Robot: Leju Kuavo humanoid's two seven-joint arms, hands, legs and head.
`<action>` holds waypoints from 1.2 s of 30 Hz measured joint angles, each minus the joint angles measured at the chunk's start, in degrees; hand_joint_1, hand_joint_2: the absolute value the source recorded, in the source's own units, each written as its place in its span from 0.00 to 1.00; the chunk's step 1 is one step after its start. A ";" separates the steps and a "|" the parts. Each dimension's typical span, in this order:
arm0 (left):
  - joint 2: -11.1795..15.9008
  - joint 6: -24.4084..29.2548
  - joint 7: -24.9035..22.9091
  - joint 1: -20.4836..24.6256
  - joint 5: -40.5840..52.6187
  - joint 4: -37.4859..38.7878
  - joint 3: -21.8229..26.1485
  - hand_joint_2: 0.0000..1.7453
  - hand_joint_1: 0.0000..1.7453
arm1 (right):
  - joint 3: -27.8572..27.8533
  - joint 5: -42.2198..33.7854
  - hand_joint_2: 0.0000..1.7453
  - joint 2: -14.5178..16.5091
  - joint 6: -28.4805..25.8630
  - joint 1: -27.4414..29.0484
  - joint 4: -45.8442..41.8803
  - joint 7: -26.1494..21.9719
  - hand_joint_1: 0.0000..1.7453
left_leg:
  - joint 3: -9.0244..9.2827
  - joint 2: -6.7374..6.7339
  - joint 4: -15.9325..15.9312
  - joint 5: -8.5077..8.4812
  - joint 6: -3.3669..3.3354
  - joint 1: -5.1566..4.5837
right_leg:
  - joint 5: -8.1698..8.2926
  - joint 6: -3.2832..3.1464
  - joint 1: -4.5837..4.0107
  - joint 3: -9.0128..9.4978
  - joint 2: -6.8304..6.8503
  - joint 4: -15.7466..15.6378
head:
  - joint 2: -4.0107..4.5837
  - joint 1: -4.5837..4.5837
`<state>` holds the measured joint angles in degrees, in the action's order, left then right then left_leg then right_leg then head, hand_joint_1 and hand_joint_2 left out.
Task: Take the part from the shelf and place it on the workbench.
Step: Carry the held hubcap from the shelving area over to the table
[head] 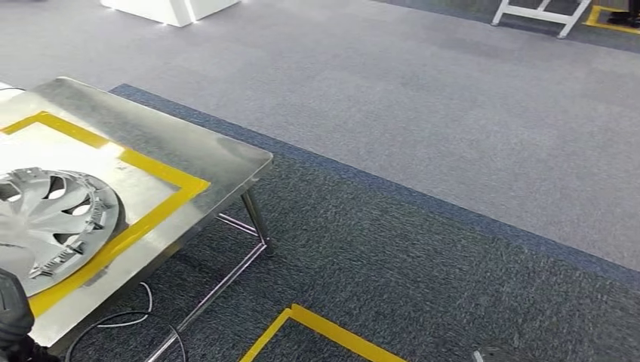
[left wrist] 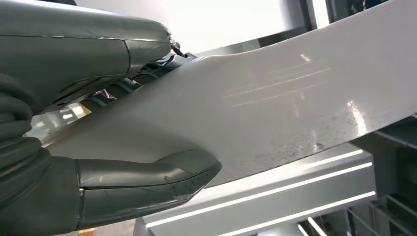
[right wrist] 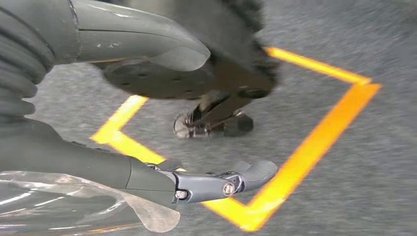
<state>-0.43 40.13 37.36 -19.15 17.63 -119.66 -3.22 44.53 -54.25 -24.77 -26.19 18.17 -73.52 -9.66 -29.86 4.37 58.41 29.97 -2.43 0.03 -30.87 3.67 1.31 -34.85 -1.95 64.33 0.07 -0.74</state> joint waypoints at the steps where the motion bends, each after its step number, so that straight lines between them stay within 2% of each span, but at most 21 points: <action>1: -0.07 0.00 0.11 0.06 -0.05 -0.02 0.03 1.00 1.00 | 0.51 -1.17 1.00 -0.28 -0.05 -0.32 -0.09 -1.20 0.00 | 0.06 0.68 0.23 0.25 0.29 0.11 | 0.96 0.01 0.19 0.61 -1.37 -2.91 | 0.00 -0.04; 3: -0.17 0.00 0.44 0.14 -0.15 -0.09 0.12 1.00 1.00 | 1.24 -2.67 1.00 -0.69 0.33 -0.86 -0.23 -3.11 0.00 | -0.53 1.95 0.83 0.58 1.01 0.22 | 1.14 -0.63 0.29 1.03 -2.94 -4.69 | 0.00 -0.06; 5: -0.23 0.01 0.83 0.11 -0.20 -0.15 0.27 1.00 1.00 | 1.73 -3.24 1.00 -0.98 0.95 -1.40 -0.31 -4.33 0.00 | -0.74 2.46 1.32 0.84 1.60 0.19 | 1.47 -1.62 0.26 1.59 -1.61 -4.86 | -0.01 -0.05; 7: -0.28 0.02 1.07 0.22 -0.21 -0.16 0.48 1.00 1.00 | 2.22 -3.38 1.00 -1.12 1.48 -1.98 -0.32 -5.01 0.00 | -1.44 0.09 3.29 2.04 2.11 -0.01 | 1.34 -2.20 0.33 2.33 -0.16 -5.18 | -0.01 0.13; 9: -0.37 0.02 1.32 0.43 -0.41 -0.16 0.79 1.00 1.00 | 2.63 -3.54 1.00 -1.23 1.83 -2.29 -0.30 -5.44 0.00 | -4.38 -2.88 9.11 4.97 2.63 -0.06 | 1.03 -2.69 0.16 2.85 1.36 -5.35 | -0.01 0.35; 11: -0.47 0.02 1.74 0.43 -0.73 -0.16 1.12 1.00 1.00 | 3.05 -3.78 1.00 -1.33 1.98 -2.41 -0.24 -5.70 0.00 | -7.93 -3.67 15.37 7.32 2.80 0.02 | 0.60 -3.04 -0.17 3.20 2.95 -5.35 | -0.01 0.37; 12: -0.51 0.02 1.90 0.39 -0.84 -0.16 1.24 1.00 1.00 | 3.29 -3.86 1.00 -1.38 2.03 -2.49 -0.21 -5.76 0.00 | -8.72 -3.73 16.29 7.05 2.69 0.00 | 0.35 -3.14 -0.36 3.45 3.72 -5.34 | -0.01 0.37; 13: -0.54 0.02 2.01 0.38 -0.86 -0.16 1.32 1.00 1.00 | 3.49 -3.89 1.00 -1.42 2.08 -2.59 -0.19 -5.80 0.00 | -8.52 -3.84 15.16 5.65 2.42 -0.08 | 0.09 -3.19 -0.56 3.79 4.43 -5.34 | -0.01 0.37; 15: -0.57 0.02 2.11 0.39 -1.00 -0.17 1.40 1.00 1.00 | 3.81 -4.15 1.00 -1.44 2.25 -2.78 -0.19 -5.90 0.00 | -5.88 -5.38 8.55 1.10 1.19 -0.66 | -0.48 -3.21 -0.93 4.46 5.70 -5.44 | -0.01 0.36; 18: -0.69 0.02 2.37 0.45 -1.27 -0.27 1.56 1.00 1.00 | 4.45 -5.21 1.00 -1.64 2.26 -3.11 -0.18 -6.05 0.00 | -3.55 -8.50 2.24 -0.43 -0.30 -1.88 | -1.15 -2.76 -1.26 5.27 7.50 -5.69 | -0.01 0.36; 20: -0.85 0.02 2.56 0.34 -1.16 -0.37 1.72 1.00 1.00 | 5.01 -5.98 1.00 -1.88 2.15 -3.39 -0.17 -6.14 0.00 | -3.35 -7.73 1.14 -0.99 -0.47 -1.88 | -1.49 -2.28 -1.42 5.94 8.75 -5.95 | -0.01 0.52; 22: -1.15 0.02 2.70 0.34 -0.99 -0.44 1.89 1.00 1.00 | 5.60 -6.69 1.00 -2.00 2.16 -3.79 -0.09 -6.54 0.00 | -2.86 -6.48 0.27 -1.76 -0.64 -1.40 | -2.64 -1.83 -1.31 5.73 6.90 -4.84 | 0.00 0.31; 24: -1.46 0.02 2.78 0.57 -0.94 -0.49 2.09 1.00 1.00 | 6.30 -7.41 1.00 -2.17 2.23 -4.20 0.11 -7.09 0.00 | -2.51 -5.31 -0.24 -2.08 -0.81 -0.96 | -5.46 -1.36 -0.99 2.95 3.37 0.72 | 0.00 0.04; 26: -1.69 0.01 2.81 0.73 -0.95 -0.49 2.28 1.00 1.00 | 6.99 -8.03 1.00 -2.36 2.21 -4.36 0.40 -7.45 0.00 | -2.51 -3.92 -0.20 -2.03 -0.90 -0.81 | -7.77 -0.87 -0.71 -1.05 2.16 7.78 | -0.01 -0.02; 27: -1.82 0.01 2.82 0.73 -0.96 -0.49 2.35 1.00 1.00 | 7.30 -8.23 1.00 -2.44 2.20 -4.40 0.52 -7.57 0.00 | -2.45 -3.15 -0.17 -1.97 -0.87 -0.75 | -7.50 -0.65 -0.57 -2.27 2.06 9.25 | -0.01 -0.02; 28: -1.94 0.02 2.83 0.75 -0.96 -0.49 2.41 1.00 1.00 | 7.55 -8.33 1.00 -2.52 2.19 -4.46 0.62 -7.67 0.00 | -2.35 -2.36 -0.10 -1.88 -0.75 -0.64 | -6.06 -0.43 -0.44 -2.47 2.01 8.53 | -0.01 -0.02; 29: -2.03 0.02 2.83 0.76 -0.97 -0.49 2.46 1.00 1.00 | 7.78 -8.37 1.00 -2.59 2.19 -4.57 0.69 -7.74 0.00 | -2.20 -1.57 0.04 -1.72 -0.52 -0.47 | -3.63 -0.20 -0.23 -1.58 1.72 5.57 | -0.01 -0.02; 31: -2.15 0.02 2.83 0.83 -0.97 -0.52 2.51 1.00 1.00 | 8.13 -8.42 1.00 -2.70 2.19 -4.83 0.82 -7.81 0.00 | -2.12 -0.16 0.59 -1.26 0.20 -0.24 | -0.05 0.26 0.28 1.34 -0.52 -1.59 | -0.01 -0.10; 33: -2.21 0.02 2.86 0.92 -0.97 -0.68 2.58 1.00 1.00 | 8.45 -8.50 1.00 -2.80 2.18 -5.09 0.97 -7.88 0.00 | -2.55 1.07 1.05 -1.09 0.88 -0.15 | 0.33 -0.05 0.43 3.12 -2.29 -4.92 | -0.01 -0.22; 35: -2.32 0.02 2.91 0.89 -0.98 -0.86 2.68 1.00 1.00 | 8.71 -8.62 1.00 -2.93 2.17 -5.31 1.08 -7.92 0.00 | -2.99 2.32 1.06 -1.34 1.44 0.00 | 0.14 -0.90 0.30 3.56 -1.54 -5.28 | -0.01 -0.27; 36: -2.38 0.02 2.92 0.86 -0.95 -0.92 2.76 1.00 1.00 | 8.82 -8.69 1.00 -2.98 2.17 -5.39 1.11 -7.98 0.00 | -3.12 2.24 1.21 -1.24 1.73 0.02 | 0.19 -1.25 0.32 3.68 -0.86 -5.42 | -0.01 -0.25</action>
<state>-2.81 40.15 40.28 -18.29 16.68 -120.57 -0.46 53.35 -62.94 -27.74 -24.02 12.78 -72.40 -17.64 -32.98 6.61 59.62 28.73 -0.70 0.04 -30.68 2.42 1.63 -31.17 -2.81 58.91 0.07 -0.99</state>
